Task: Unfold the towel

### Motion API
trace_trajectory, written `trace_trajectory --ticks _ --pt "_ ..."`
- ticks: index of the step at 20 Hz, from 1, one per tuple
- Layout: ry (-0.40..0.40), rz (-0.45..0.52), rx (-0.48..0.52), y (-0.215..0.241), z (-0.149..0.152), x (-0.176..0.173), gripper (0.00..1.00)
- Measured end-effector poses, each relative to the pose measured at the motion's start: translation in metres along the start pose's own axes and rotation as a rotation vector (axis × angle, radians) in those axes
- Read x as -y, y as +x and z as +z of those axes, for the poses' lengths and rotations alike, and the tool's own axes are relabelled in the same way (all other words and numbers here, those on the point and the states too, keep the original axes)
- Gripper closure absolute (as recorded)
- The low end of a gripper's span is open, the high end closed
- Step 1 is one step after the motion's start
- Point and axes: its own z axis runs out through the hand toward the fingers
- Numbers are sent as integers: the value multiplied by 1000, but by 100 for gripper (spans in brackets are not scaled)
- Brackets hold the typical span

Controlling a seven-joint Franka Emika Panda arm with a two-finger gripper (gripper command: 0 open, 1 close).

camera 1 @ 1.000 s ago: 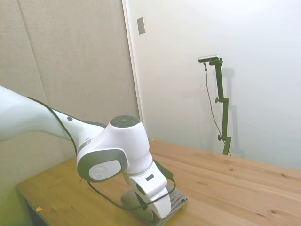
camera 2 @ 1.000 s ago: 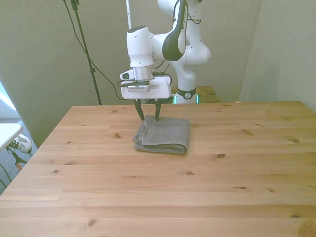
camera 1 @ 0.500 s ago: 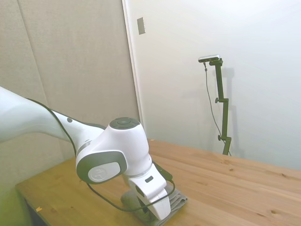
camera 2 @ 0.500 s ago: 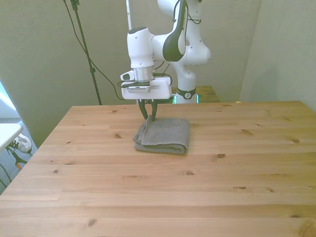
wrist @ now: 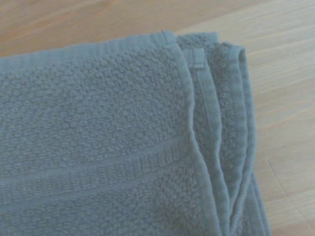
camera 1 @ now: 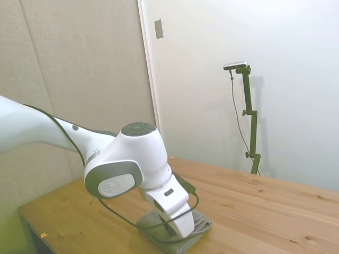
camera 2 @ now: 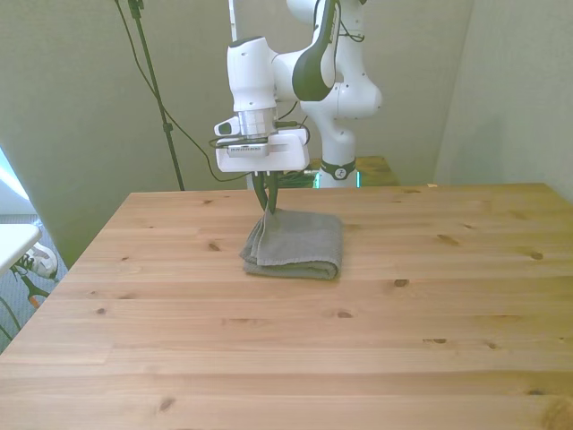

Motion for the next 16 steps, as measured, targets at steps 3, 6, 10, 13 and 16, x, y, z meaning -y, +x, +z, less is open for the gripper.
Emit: trace_trajectory --ticks 3,6,10,13,16 --pt "26 -36 -7 -11 -11 22 100" --pt "41 -82 -13 -31 -22 52 100" --pt "60 -147 -17 -75 -30 100 100" --pt "67 -199 -12 -119 -33 133 100" --pt "72 -249 -6 -160 -32 160 100"
